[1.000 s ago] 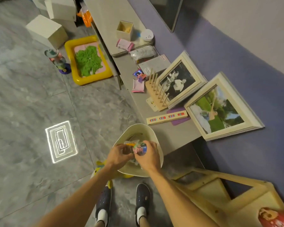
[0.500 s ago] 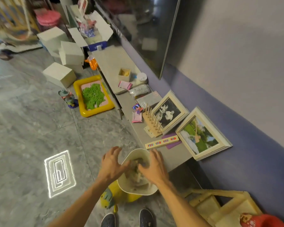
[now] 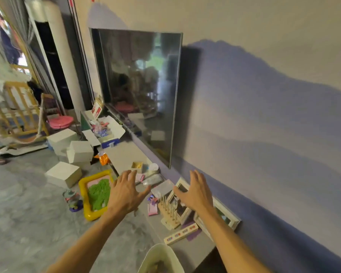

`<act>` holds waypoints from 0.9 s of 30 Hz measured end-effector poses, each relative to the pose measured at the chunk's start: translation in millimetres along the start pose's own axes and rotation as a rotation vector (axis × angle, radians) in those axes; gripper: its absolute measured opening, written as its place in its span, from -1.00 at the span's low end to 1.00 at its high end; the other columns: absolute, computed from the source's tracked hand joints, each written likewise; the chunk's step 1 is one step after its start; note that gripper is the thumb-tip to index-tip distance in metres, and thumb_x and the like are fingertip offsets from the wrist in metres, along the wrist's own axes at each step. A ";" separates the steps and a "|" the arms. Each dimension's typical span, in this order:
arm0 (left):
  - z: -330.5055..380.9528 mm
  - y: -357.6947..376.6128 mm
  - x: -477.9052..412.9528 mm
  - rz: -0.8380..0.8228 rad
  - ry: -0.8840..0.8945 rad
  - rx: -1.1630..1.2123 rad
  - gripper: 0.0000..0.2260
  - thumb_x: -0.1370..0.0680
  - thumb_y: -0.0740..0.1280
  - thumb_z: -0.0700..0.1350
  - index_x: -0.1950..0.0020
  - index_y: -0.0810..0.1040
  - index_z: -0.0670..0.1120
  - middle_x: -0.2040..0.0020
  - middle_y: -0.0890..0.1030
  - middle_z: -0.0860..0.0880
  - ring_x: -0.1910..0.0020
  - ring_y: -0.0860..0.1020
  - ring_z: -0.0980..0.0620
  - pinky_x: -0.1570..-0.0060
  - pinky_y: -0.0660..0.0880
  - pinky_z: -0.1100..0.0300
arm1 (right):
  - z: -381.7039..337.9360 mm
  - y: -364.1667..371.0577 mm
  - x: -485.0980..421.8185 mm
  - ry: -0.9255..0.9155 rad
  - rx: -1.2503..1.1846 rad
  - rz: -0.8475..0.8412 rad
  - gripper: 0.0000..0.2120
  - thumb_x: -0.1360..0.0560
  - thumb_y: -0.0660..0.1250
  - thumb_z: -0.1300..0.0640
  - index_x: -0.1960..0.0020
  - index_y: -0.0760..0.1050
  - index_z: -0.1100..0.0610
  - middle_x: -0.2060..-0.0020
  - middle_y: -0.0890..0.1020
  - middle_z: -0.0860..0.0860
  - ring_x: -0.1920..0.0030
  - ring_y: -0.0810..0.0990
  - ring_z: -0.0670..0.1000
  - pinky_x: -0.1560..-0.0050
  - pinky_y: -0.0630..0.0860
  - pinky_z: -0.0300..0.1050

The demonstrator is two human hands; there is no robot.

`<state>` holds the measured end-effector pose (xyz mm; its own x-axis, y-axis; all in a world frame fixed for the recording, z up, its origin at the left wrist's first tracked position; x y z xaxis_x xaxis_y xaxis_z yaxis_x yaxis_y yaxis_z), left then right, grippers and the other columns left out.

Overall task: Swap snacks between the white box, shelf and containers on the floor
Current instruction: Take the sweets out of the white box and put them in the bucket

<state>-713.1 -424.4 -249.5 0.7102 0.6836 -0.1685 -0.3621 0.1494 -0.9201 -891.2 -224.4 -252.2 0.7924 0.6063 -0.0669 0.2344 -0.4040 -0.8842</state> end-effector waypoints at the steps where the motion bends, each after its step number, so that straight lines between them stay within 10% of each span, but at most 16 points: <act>1: 8.2 -9.5 -4.0 0.009 0.021 0.005 -0.12 -0.50 0.05 0.59 -0.64 0.30 0.05 -0.62 0.35 -0.05 -0.58 0.33 -0.10 -0.58 0.24 -0.15 | -0.1 -15.3 5.1 0.021 0.005 0.034 0.02 -0.50 0.27 -0.50 -0.71 0.04 0.09 -0.69 0.14 0.10 -0.68 0.13 0.17 -0.58 0.32 0.13; 8: 81.9 -22.4 4.5 -0.025 0.195 0.026 0.05 -0.43 -0.19 0.67 -0.67 0.26 -0.01 -0.67 0.30 -0.10 -0.63 0.28 -0.17 -0.60 0.25 -0.24 | 31.9 -95.2 91.0 0.233 0.009 0.286 0.00 -0.53 0.27 -0.47 -0.69 0.11 0.17 -0.67 0.20 0.12 -0.66 0.18 0.15 -0.58 0.29 0.08; 27: 466.1 48.3 344.3 -0.281 0.935 0.184 -0.16 -0.51 0.05 0.55 -0.48 0.51 -0.05 -0.46 0.51 -0.11 -0.44 0.46 -0.19 -0.40 0.39 -0.19 | 278.2 -265.6 561.1 0.973 0.184 0.738 -0.08 -0.49 0.35 -0.42 -0.57 0.35 0.22 -0.52 0.44 0.18 -0.53 0.39 0.19 -0.46 0.45 0.12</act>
<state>-767.5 151.2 -187.2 0.9462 -0.2202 -0.2370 -0.1398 0.3821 -0.9135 -665.5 413.8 -183.4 0.8087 -0.5197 -0.2755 -0.4671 -0.2827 -0.8378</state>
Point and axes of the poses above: each hand's wrist, its own x-axis away from the middle knuckle, its own y-axis out of the palm, z = x × y, the point moved 9 cm from there along -x, towards the middle knuckle
